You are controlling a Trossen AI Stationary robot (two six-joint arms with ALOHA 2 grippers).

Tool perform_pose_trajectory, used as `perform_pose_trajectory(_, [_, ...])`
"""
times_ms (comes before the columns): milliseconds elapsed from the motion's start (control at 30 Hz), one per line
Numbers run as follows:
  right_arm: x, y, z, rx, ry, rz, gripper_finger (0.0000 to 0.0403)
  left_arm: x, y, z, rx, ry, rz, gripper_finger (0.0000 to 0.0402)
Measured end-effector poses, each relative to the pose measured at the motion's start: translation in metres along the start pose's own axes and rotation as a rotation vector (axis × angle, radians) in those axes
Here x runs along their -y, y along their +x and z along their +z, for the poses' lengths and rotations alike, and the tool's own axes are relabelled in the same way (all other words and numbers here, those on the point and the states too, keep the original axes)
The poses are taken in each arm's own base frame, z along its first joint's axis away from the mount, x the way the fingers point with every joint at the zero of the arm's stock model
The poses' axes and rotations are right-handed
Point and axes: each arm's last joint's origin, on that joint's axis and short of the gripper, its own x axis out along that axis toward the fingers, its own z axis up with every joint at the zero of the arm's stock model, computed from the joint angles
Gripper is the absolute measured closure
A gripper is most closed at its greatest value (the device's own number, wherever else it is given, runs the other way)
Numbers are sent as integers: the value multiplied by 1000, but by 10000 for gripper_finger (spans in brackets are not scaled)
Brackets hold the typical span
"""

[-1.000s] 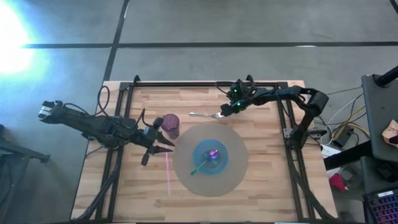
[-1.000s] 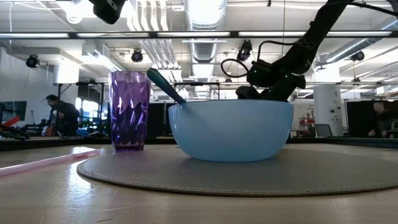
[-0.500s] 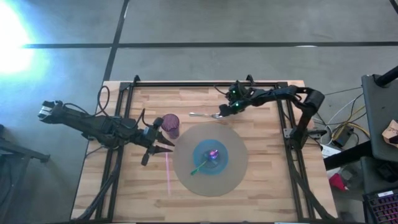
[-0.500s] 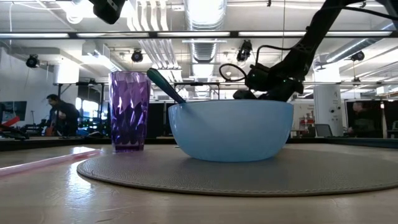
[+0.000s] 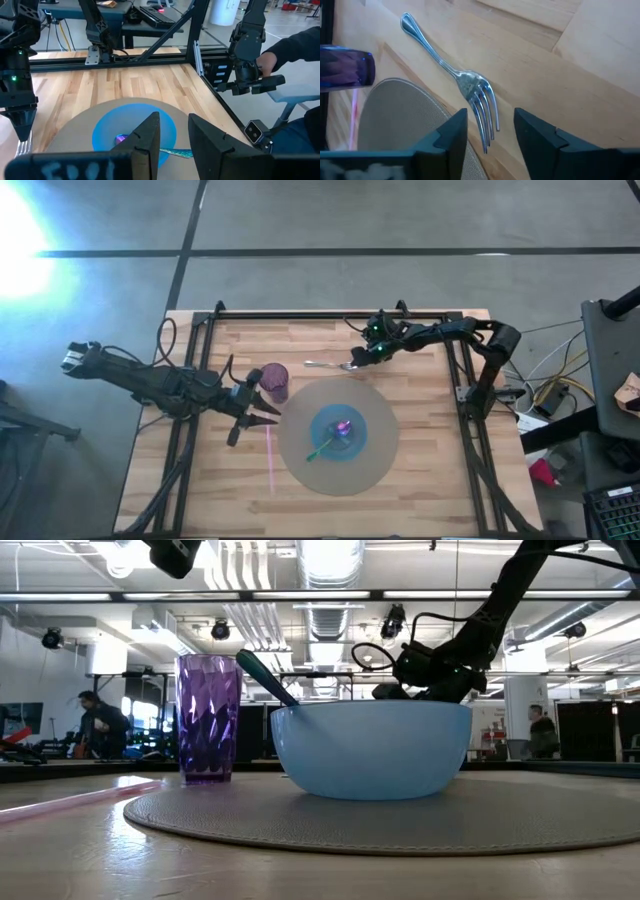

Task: Pick & Place Utensil
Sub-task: Put the purple spoon into the bowl

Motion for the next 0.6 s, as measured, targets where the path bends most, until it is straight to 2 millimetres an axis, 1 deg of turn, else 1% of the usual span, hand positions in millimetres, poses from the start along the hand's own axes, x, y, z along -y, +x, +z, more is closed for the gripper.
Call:
perform_pose_trajectory(367, [0,0,0,15,3,-18,346,0,0,0,0,0,0,307])
perform_pose_trajectory(600, [0,0,1,18,-3,-13,391,0,0,-1,-11,-1,1,307])
